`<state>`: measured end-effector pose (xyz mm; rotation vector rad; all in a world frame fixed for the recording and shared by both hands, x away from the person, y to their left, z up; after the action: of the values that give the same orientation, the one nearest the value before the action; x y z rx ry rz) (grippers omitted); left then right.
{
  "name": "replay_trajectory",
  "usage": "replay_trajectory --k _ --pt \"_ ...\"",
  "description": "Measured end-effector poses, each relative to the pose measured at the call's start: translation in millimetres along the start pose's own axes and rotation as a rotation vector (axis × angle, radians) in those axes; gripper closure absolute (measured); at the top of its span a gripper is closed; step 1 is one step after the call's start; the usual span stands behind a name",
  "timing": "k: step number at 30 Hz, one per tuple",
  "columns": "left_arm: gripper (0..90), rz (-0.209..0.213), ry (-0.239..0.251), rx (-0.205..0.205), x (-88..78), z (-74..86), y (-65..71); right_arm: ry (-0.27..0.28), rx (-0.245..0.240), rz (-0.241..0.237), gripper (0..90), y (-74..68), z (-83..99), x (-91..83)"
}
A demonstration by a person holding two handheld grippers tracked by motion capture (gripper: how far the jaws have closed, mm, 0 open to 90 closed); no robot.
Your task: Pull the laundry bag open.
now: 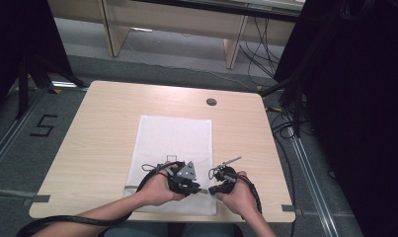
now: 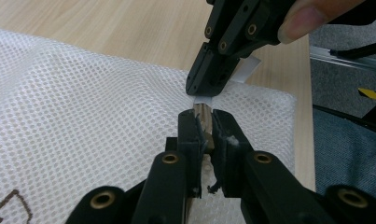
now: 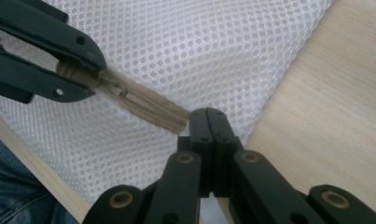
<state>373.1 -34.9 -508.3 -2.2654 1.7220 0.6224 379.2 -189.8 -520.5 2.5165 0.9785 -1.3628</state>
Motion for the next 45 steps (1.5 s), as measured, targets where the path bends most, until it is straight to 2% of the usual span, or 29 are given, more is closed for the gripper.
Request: replay_trajectory --k 3,12,18,19,27,38,39,40,41,45 --pt "82.1 -0.003 0.002 -0.002 -4.1 -0.3 -1.4 -0.009 0.023 0.013 90.0 -1.6 0.2 -0.8" --pt "82.1 -0.003 0.010 -0.006 -6.4 -0.2 -1.1 -0.011 0.027 0.016 90.0 -1.9 0.0 -0.8" --pt "82.1 0.002 0.011 0.011 -8.0 -0.7 -2.4 -0.011 0.027 0.016 90.0 -2.0 0.1 -0.8" --pt "82.1 -0.002 0.009 -0.005 -9.1 -0.4 -1.6 -0.011 0.027 0.016 90.0 -1.8 0.0 -0.8" --pt "82.1 -0.002 0.009 -0.003 -12.7 -0.8 -2.0 -0.013 0.031 0.015 90.0 -2.1 0.0 -0.9" --pt "82.1 0.002 0.013 -0.005 -13.9 -0.7 -2.2 -0.006 0.014 0.003 90.0 -0.4 -0.2 -0.3" --pt "82.1 0.005 0.009 0.014 -14.9 -1.2 -3.6 -0.005 0.010 0.000 90.0 -0.2 -0.2 -0.1" --pt "82.1 0.005 0.009 0.014 -14.9 -1.2 -3.6 -0.006 0.011 0.000 90.0 -0.4 -0.2 -0.2" --pt "82.1 -0.001 0.013 -0.006 -14.9 -1.1 -2.5 -0.006 0.011 0.000 90.0 -0.4 -0.2 -0.2" --pt "82.1 0.004 0.013 -0.001 -15.8 -1.4 -2.6 -0.005 0.009 0.001 90.0 -0.3 -0.2 0.0"
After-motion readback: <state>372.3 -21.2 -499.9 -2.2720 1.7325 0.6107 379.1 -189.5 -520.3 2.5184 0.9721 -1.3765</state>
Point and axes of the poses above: each handheld gripper's, and its own axes: x roughly forward along the jaws, z roughly out of its underside, y roughly to its right, the point moved 4 cm from there along x, roughly forward along the jaws, and after that the axes turned 14 degrees about y, right-handed, at the moved point
